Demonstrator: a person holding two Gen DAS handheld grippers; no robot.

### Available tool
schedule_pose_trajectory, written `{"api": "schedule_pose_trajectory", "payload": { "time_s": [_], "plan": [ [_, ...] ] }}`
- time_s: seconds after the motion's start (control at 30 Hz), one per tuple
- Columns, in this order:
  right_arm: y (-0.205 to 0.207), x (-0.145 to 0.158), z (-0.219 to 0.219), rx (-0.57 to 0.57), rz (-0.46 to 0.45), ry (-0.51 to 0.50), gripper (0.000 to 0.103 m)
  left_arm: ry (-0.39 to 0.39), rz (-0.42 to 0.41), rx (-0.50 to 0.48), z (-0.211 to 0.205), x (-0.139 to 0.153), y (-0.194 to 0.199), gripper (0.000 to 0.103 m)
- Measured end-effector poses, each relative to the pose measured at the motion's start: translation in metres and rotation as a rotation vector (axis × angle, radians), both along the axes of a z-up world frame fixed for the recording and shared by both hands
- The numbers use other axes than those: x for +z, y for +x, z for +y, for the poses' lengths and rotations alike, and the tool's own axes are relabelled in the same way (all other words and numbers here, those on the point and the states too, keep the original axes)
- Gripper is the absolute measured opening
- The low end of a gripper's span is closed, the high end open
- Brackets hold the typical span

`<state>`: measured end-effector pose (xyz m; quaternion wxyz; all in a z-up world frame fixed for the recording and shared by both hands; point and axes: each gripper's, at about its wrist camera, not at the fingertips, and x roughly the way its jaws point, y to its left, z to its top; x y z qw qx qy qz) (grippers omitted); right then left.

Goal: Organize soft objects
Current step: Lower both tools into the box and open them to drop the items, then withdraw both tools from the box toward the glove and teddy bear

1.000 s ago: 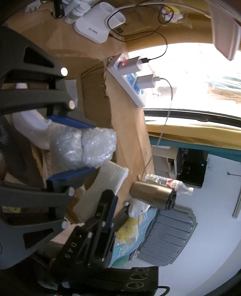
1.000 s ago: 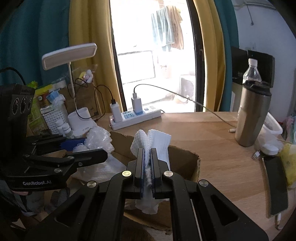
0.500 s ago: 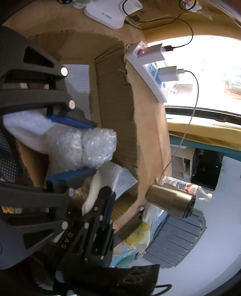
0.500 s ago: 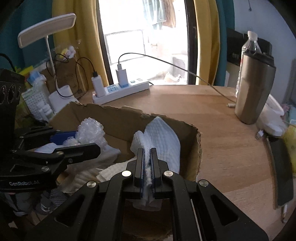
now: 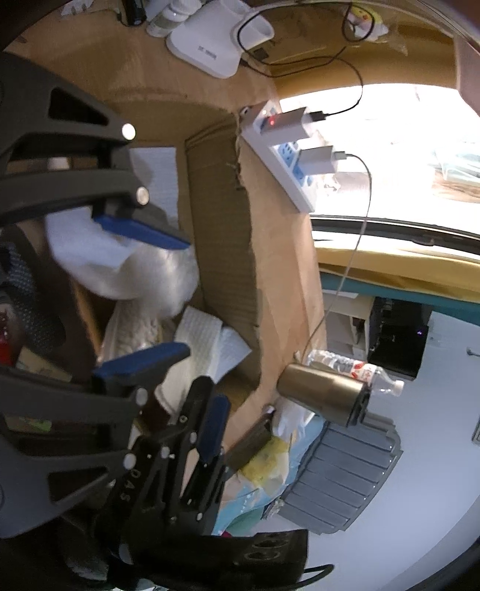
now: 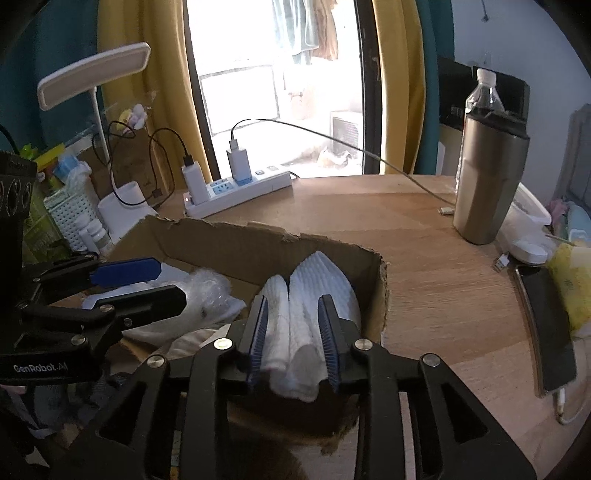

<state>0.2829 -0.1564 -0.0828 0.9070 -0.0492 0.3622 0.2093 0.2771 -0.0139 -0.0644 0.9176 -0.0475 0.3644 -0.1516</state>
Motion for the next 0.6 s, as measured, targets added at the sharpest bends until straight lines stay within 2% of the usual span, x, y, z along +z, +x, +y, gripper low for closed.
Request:
{"api": "schedule_pose_trajectory", "payload": {
  "time_s": [0.17, 0.53, 0.57, 0.6],
  "plan": [
    [-0.013, 0.012, 0.0, -0.004, -0.022, 0.001, 0.041, -0.006, -0.033, 0.005, 0.004, 0.012, -0.015, 0.054],
    [-0.047, 0.036, 0.002, 0.002, -0.068, 0.007, 0.048, 0.003, -0.09, 0.018, 0.01, 0.033, -0.052, 0.055],
    [-0.05, 0.037, 0.003, 0.003, -0.071, 0.007, 0.049, 0.004, -0.095, 0.022, 0.011, 0.034, -0.056, 0.055],
    [-0.053, 0.038, 0.004, 0.003, -0.073, 0.008, 0.049, 0.004, -0.099, 0.026, 0.012, 0.036, -0.059, 0.061]
  ]
}}
